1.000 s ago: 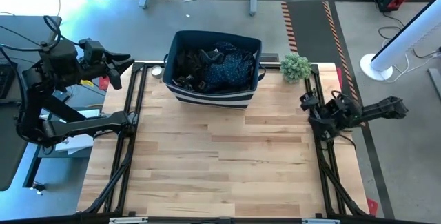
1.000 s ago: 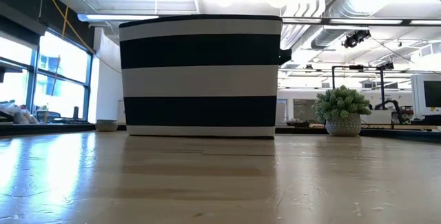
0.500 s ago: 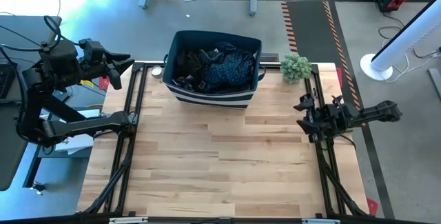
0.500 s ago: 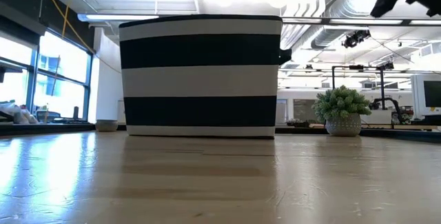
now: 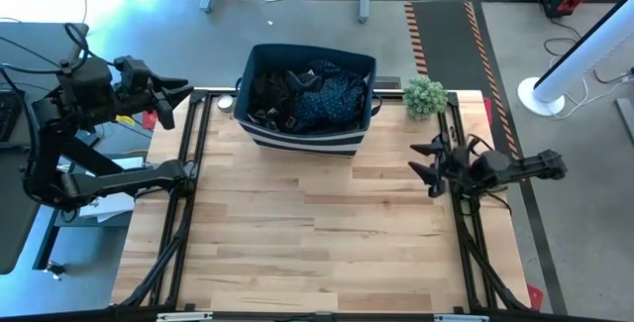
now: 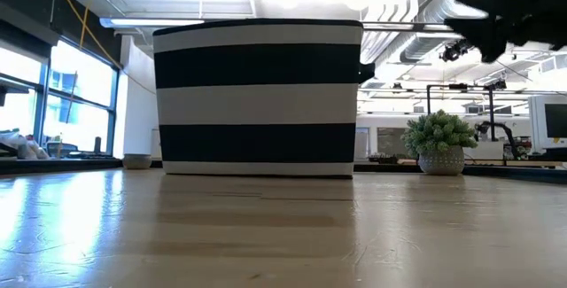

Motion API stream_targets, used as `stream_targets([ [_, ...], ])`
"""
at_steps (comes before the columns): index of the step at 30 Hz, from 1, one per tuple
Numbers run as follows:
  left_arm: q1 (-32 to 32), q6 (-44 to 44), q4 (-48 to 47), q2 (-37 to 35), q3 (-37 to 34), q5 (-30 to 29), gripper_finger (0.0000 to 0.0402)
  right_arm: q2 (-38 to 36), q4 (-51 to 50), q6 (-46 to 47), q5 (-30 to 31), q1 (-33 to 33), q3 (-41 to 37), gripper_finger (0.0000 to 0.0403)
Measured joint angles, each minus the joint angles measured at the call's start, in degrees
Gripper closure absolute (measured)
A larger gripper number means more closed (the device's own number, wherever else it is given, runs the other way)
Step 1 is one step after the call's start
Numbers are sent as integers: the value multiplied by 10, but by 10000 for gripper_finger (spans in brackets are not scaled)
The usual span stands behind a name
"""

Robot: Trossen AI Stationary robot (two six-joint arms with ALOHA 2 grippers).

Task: Sort clothes
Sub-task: Return to Home Position

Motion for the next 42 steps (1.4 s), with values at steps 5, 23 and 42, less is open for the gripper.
stream_targets([
  [5,0,-9,-4,0,0,4,271,0,-17,11,48,0,0,156],
  [23,0,-23,-4,0,0,7,271,0,-99,30,68,0,0,156],
  [42,0,-38,-11,0,0,18,271,0,-95,63,-98,-67,0,156],
])
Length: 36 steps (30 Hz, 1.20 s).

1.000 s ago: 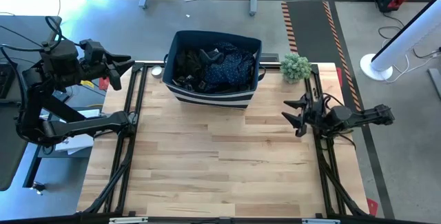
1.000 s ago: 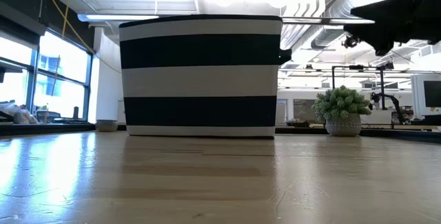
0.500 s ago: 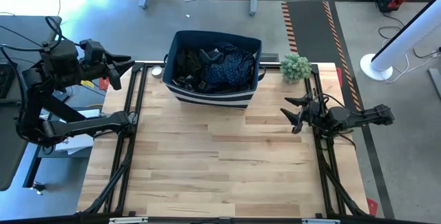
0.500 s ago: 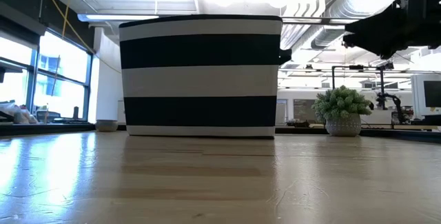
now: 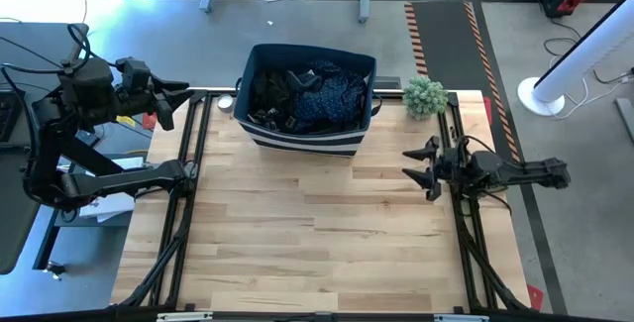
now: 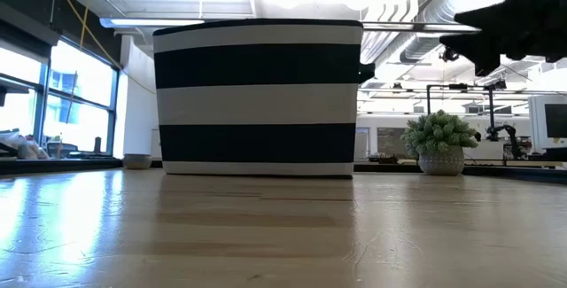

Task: Sort clothes
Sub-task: Return to Home Position

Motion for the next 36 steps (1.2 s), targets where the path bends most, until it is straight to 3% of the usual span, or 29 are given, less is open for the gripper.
stream_targets([
  [5,0,0,0,0,0,13,271,2,-49,2,-1,-5,0,156],
  [18,-1,0,0,0,0,14,271,1,-51,2,-1,-5,0,156],
  [23,-7,0,-1,-7,0,-44,271,1,-51,2,-1,-5,1,156],
  [28,-7,-37,15,-6,0,-54,271,2,-52,2,-1,-5,1,156],
  [31,-6,-147,79,-15,-26,-104,271,2,-52,2,-1,-5,1,156],
  [33,-17,-194,176,-26,-77,-112,271,2,-52,2,-1,-5,1,156],
  [36,-61,-148,387,-53,-217,-103,271,2,-52,2,-1,-5,1,156],
])
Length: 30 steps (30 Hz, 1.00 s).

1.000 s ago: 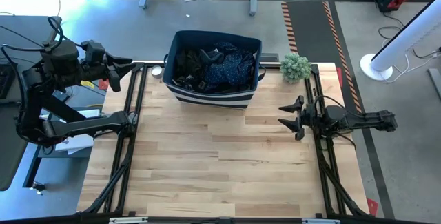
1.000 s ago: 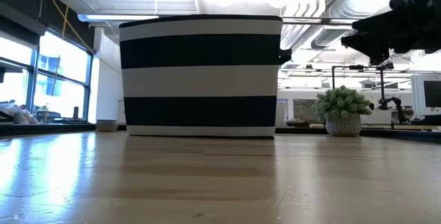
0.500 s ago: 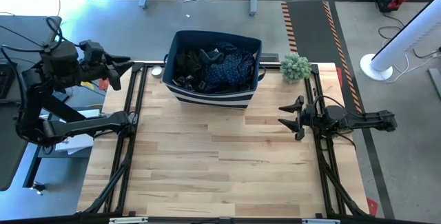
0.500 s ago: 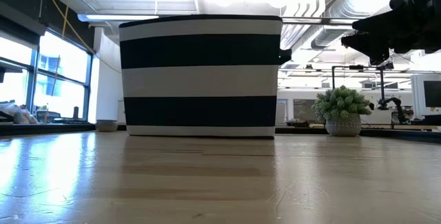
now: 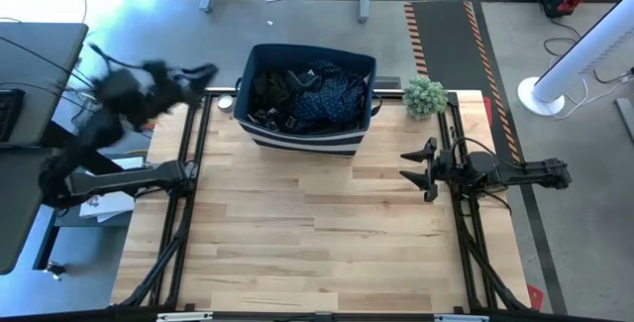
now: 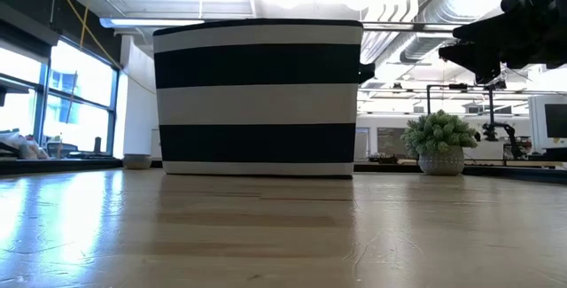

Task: Sort clothes
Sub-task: Return to Home Position

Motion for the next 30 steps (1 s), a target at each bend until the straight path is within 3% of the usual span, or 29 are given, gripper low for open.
stream_targets([
  [6,-100,111,529,-80,-330,28,271,0,-1,0,0,0,0,156],
  [12,-171,102,704,-162,-545,-10,271,0,-1,0,0,0,0,156],
  [15,-189,90,710,-224,-605,-34,271,0,0,0,0,0,0,156],
  [21,-191,143,695,-323,-666,-19,271,0,0,0,0,0,0,156],
  [26,-191,183,546,-380,-665,26,271,0,0,0,0,0,0,156],
  [30,-191,164,446,-383,-666,20,271,0,0,0,0,0,0,156],
])
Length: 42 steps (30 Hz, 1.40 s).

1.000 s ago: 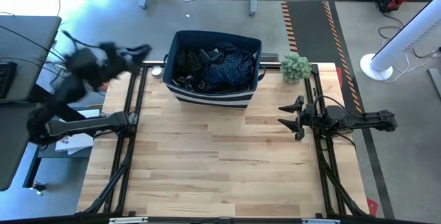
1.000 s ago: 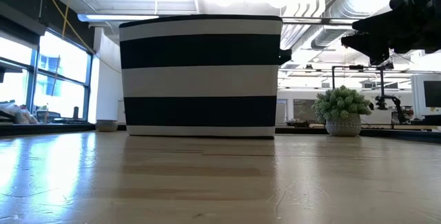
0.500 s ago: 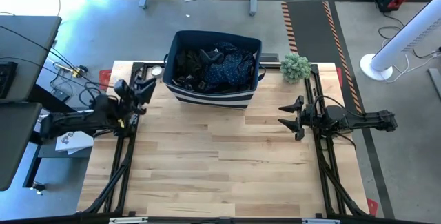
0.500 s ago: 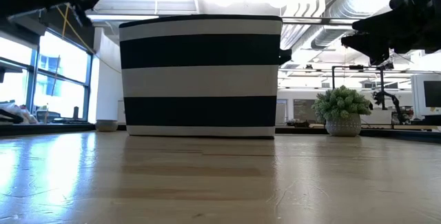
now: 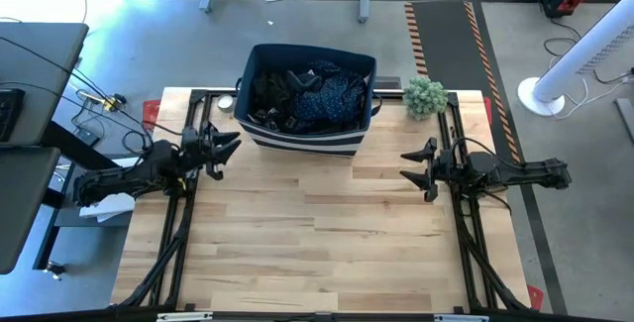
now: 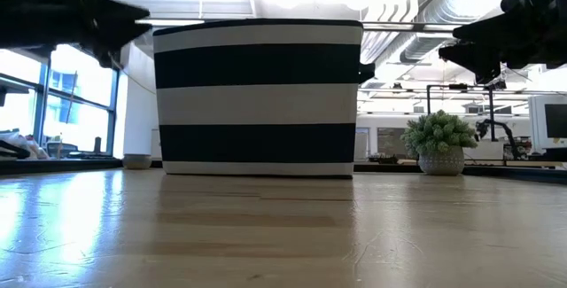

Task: Sort clothes
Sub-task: Return to Home Position

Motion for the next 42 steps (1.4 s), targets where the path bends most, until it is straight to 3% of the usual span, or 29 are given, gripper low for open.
stream_targets([
  [5,0,-25,-96,0,0,15,271,0,0,0,0,0,0,156],
  [11,0,-15,-166,0,0,114,270,0,0,0,0,0,0,156],
  [16,-1,61,-168,0,0,99,270,0,0,0,0,0,0,156],
  [42,-1,64,-168,2,0,97,270,-3,2,-8,14,0,0,156],
])
